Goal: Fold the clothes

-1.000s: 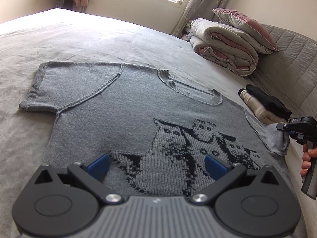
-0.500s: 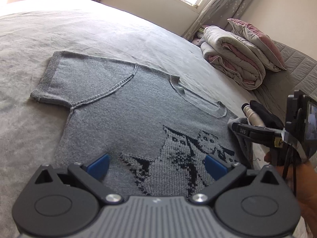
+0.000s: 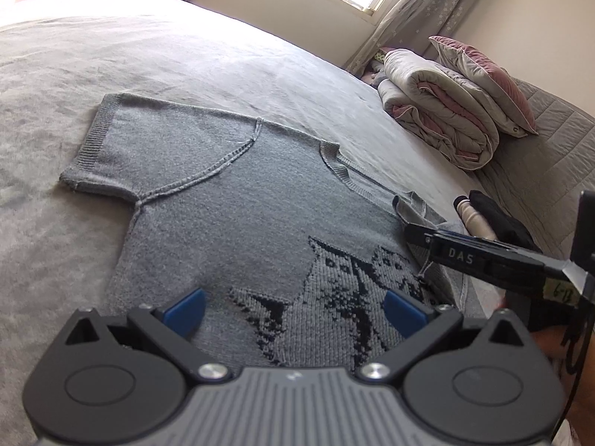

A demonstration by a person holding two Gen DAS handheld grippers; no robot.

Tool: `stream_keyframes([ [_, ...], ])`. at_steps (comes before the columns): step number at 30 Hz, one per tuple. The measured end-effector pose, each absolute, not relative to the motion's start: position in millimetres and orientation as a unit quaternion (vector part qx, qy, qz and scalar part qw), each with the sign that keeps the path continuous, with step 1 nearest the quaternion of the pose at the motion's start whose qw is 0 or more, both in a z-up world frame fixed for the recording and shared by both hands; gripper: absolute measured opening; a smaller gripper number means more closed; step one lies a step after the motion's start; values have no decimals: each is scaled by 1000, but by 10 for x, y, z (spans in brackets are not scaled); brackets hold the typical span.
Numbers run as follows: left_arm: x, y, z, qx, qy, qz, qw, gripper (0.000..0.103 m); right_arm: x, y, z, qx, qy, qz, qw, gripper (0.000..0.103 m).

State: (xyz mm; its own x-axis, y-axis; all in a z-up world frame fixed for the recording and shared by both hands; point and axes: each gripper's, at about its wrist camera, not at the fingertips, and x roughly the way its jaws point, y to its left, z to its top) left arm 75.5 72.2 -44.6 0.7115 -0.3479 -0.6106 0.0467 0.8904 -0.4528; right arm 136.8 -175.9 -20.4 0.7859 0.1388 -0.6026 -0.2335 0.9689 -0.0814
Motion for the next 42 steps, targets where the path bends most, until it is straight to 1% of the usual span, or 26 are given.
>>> stream_keyframes([
  [6,738,672,-451,-198,362,-124,903,103,1001,-2457,-10,25,311,69,947,45],
  [11,643,498,-446,-195,365,-178,893,101,658,-2823,-34,57,343,46,936,46],
  [12,619,457,-444,-194,365,-189,891,98,563,-2860,-47,61,349,52,934,46],
  [14,571,375,-440,-192,365,-211,886,87,366,-2895,-93,68,362,75,927,46],
  [15,547,334,-438,-190,365,-221,884,80,287,-2901,-115,72,367,89,923,38],
  [16,523,293,-435,-189,365,-232,881,76,202,-2907,-139,75,372,105,919,27],
  [17,499,252,-433,-188,365,-243,879,75,105,-2908,-157,78,377,125,915,23],
  [21,344,64,-454,-190,368,-291,862,62,-233,-2858,-174,64,388,182,901,22],
  [24,201,-90,-501,-201,376,-332,841,53,-487,-2778,-169,34,396,219,891,22],
  [25,157,-139,-518,-205,378,-346,834,51,-582,-2740,-157,21,396,231,889,23],
  [29,9,-304,-545,-213,379,-386,814,50,-979,-2575,-115,-33,387,275,879,23],
  [33,-57,-403,-553,-221,376,-393,809,50,-1296,-2492,-193,-90,376,270,882,23],
  [38,14,-498,-575,-222,390,-370,814,50,-1441,-2628,-347,-119,388,252,879,24],
  [42,145,-632,-561,-222,394,-350,820,50,-1431,-2653,-446,-144,389,256,873,20],
])
